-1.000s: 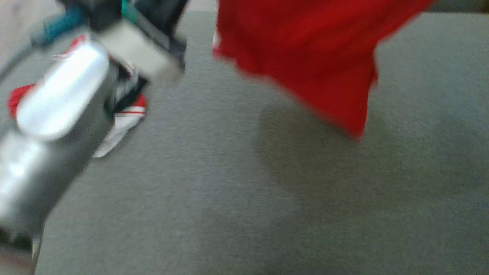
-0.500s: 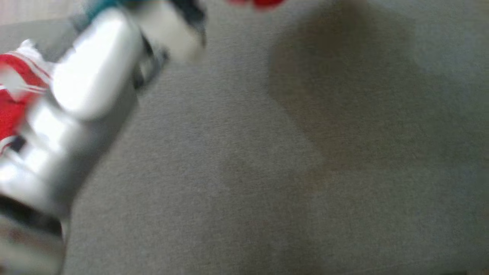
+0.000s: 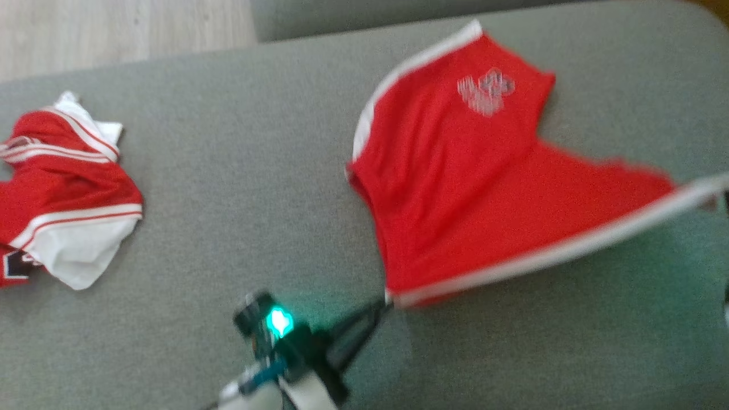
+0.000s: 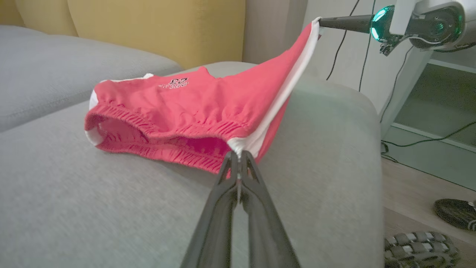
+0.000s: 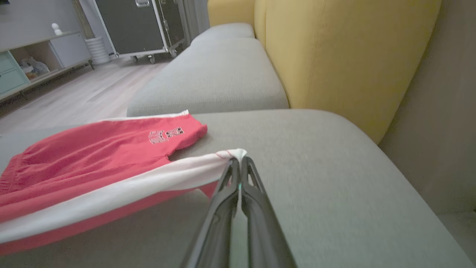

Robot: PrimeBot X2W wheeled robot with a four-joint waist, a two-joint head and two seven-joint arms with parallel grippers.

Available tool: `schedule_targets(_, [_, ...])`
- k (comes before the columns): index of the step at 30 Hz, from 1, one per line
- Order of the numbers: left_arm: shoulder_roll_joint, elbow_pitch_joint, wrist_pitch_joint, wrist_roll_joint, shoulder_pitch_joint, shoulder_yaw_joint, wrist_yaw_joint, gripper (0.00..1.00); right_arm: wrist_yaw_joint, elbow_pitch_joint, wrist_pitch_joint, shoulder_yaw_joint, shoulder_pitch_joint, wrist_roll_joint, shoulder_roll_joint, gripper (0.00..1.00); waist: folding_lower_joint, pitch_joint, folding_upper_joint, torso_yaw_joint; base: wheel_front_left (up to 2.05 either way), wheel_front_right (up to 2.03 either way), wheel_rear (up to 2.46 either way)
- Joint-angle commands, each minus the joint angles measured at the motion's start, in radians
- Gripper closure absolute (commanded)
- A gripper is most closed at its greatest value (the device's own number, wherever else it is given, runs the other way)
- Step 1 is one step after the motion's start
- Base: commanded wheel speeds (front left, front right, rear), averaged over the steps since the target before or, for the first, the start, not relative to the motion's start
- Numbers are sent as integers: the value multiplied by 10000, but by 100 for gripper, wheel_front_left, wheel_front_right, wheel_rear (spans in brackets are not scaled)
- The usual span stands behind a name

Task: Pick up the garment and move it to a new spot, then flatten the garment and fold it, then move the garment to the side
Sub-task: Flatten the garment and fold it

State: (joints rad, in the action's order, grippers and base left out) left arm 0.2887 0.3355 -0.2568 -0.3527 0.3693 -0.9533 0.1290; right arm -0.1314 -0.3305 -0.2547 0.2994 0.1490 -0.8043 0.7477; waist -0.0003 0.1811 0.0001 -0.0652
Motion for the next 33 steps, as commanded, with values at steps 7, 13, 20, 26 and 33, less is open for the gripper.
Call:
schedule_targets(7, [372,-686,-48,-121,-1046,-22,-50,100,7,2107,850,-2474,-3053,405,314,100,3,-698,-1,316,0,0,0])
schedule_targets(13, [-74,-1245,-49,-850,-736,414,-32,100,7,3754,2318,-4582,-3621,1347,-252,100,3,-457,-1,934,0,0,0])
schedule_targets(20, [-1085,-957,-44,-2095,647,929,3,100,7,3951,3880,-4621,-1959,1996,-274,100,3,276,-1,1627,0,0,0])
schedule_targets(26, [-1498,-208,287,-2858,1795,1030,13,100,7,3224,4903,-3417,266,2091,456,100,3,1085,-1,2029,0,0,0])
schedule_targets(33, [-1820,500,494,-3680,2713,712,15,100,7,1774,5427,-1509,2705,2004,1286,100,3,1783,-1,2572,0,0,0])
